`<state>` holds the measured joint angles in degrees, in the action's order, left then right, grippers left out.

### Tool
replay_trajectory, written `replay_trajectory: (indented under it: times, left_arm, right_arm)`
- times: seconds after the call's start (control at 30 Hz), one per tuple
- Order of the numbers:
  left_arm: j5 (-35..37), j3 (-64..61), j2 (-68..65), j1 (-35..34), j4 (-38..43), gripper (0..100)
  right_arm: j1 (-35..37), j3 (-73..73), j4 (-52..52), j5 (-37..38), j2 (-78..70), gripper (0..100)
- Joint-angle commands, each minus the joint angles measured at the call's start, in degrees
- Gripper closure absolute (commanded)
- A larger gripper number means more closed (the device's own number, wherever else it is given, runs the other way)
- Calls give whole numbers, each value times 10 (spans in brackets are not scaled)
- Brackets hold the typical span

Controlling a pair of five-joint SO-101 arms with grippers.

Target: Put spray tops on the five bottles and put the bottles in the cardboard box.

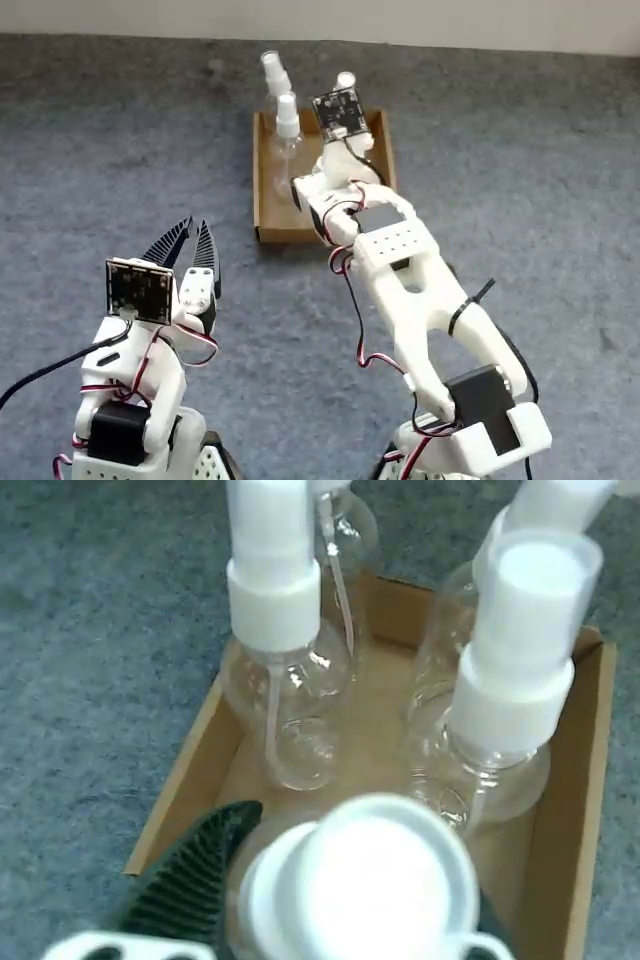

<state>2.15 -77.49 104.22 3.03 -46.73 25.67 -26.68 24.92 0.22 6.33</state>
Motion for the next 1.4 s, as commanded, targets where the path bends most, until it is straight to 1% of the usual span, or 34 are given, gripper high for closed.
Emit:
replay_trajectory:
  times: [0.0,0.07,0.2,0.3,0.53,0.6,0.73,0.83,1.1,1.37]
  left_arm:
    - [4,7,-1,10,11,995]
    - [4,7,-1,10,11,995]
    - [4,7,-1,10,11,995]
    - [4,7,-1,10,11,995]
    - [4,7,-1,10,12,995]
    - [4,7,-1,10,12,995]
    - [4,7,-1,10,12,995]
    - [4,7,-1,10,12,995]
    - [4,7,-1,10,12,995]
    - [4,7,-1,10,12,995]
  right_arm:
    - [7,22,-10,22,1,995]
    - [10,36,-7,34,-14,995]
    - [11,80,-3,34,-48,995]
    - [12,108,31,34,-71,995]
    - [12,123,45,34,-84,991]
    - [12,123,54,34,-85,960]
    - [13,123,77,34,-84,844]
    - [13,125,87,34,-84,786]
    - [32,128,88,34,-83,775]
    - [33,143,88,34,-83,774]
